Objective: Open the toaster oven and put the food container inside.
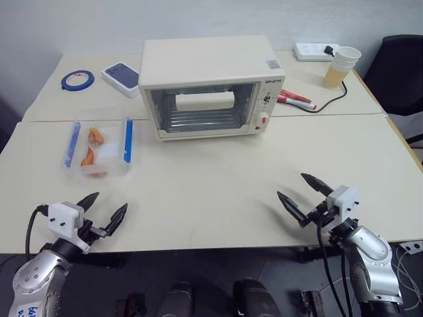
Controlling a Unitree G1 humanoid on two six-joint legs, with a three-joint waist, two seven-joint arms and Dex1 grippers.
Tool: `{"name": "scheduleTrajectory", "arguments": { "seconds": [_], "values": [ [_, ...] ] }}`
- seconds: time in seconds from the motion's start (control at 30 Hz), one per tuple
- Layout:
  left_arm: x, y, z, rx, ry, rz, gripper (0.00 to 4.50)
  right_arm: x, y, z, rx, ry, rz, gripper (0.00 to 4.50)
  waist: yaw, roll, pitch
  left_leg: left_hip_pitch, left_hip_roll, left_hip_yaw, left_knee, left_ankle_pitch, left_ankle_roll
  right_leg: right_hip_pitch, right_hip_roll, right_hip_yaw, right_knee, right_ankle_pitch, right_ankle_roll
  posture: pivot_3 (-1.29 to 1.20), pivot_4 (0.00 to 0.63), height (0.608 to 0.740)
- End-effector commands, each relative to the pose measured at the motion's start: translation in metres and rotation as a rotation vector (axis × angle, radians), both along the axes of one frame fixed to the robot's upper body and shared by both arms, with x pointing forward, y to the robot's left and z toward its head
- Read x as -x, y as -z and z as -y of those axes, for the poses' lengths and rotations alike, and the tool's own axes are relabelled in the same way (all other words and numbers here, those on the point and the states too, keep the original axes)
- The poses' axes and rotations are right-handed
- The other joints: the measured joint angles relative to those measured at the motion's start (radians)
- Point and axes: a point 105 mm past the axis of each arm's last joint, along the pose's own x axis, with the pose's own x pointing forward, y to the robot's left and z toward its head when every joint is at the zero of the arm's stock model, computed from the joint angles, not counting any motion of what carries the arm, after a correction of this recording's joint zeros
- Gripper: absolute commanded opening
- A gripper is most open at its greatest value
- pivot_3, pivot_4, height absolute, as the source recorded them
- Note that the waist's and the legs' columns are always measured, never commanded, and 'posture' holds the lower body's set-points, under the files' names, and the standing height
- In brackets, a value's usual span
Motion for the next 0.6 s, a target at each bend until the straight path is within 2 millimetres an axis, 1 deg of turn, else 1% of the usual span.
{"name": "scheduleTrajectory", "arguments": {
  "seconds": [0.03,0.13,0.27,0.3,0.37,0.43,0.5,0.6],
  "values": [
    [0.0,-0.012,0.001,-0.021,0.003,0.034,4.41,0.002,-0.01,-0.006,-0.008,-0.025,0.029,4.5,0.0,0.0,0.0,0.0,0.0,0.0,0.0,0.0,0.0,0.0,0.0,0.0,0.0,0.0,0.0,0.0,0.15,0.74],
    [0.006,-0.02,0.003,0.093,0.037,0.045,4.41,0.003,-0.013,-0.011,-0.025,-0.065,0.023,4.5,0.0,0.0,0.0,0.0,0.0,0.0,0.0,0.0,0.0,0.0,0.0,0.0,0.0,0.0,0.0,0.0,0.15,0.74],
    [0.021,-0.02,0.006,0.101,0.138,-0.009,4.41,0.005,-0.028,-0.02,-0.056,-0.138,0.028,4.5,-0.002,0.0,0.0,0.0,0.0,-0.001,0.0,0.0,0.0,0.0,0.0,0.001,-0.001,0.0,0.0,0.0,0.15,0.74],
    [0.025,-0.027,0.011,0.101,0.204,-0.024,4.41,0.006,-0.037,-0.024,-0.06,-0.168,0.04,4.5,-0.002,0.0,0.0,0.0,0.001,0.0,-0.001,0.0,0.0,0.0,0.0,0.001,-0.001,0.0,0.0,0.0,0.15,0.74],
    [0.026,-0.059,0.015,0.09,0.303,0.03,4.41,0.008,-0.06,-0.029,-0.062,-0.207,0.08,4.5,-0.002,0.001,0.0,-0.001,0.001,-0.001,0.0,0.0,0.0,0.0,0.0,0.001,-0.001,0.0,0.0,0.0,0.15,0.74],
    [0.025,-0.088,0.019,0.069,0.41,0.065,4.41,0.011,-0.077,-0.031,-0.06,-0.238,0.103,4.5,0.005,0.001,0.0,-0.002,0.001,-0.002,0.0,0.0,0.0,0.0,0.0,0.003,-0.001,0.0,0.0,0.0,0.15,0.74],
    [0.022,-0.1,0.021,0.045,0.487,0.041,4.41,0.013,-0.083,-0.034,-0.051,-0.269,0.103,4.5,0.009,0.001,0.0,-0.003,0.001,-0.006,0.002,0.0,-0.001,0.001,-0.001,0.0,-0.002,0.0,-0.001,0.0,0.15,0.74],
    [0.014,-0.104,0.018,0.017,0.542,-0.001,4.41,0.012,-0.087,-0.036,-0.039,-0.304,0.1,4.5,0.009,0.002,0.0,-0.002,-0.001,-0.006,-0.001,0.0,-0.001,0.002,-0.002,0.0,-0.003,0.0,-0.001,0.0,0.15,0.74]
  ]
}}
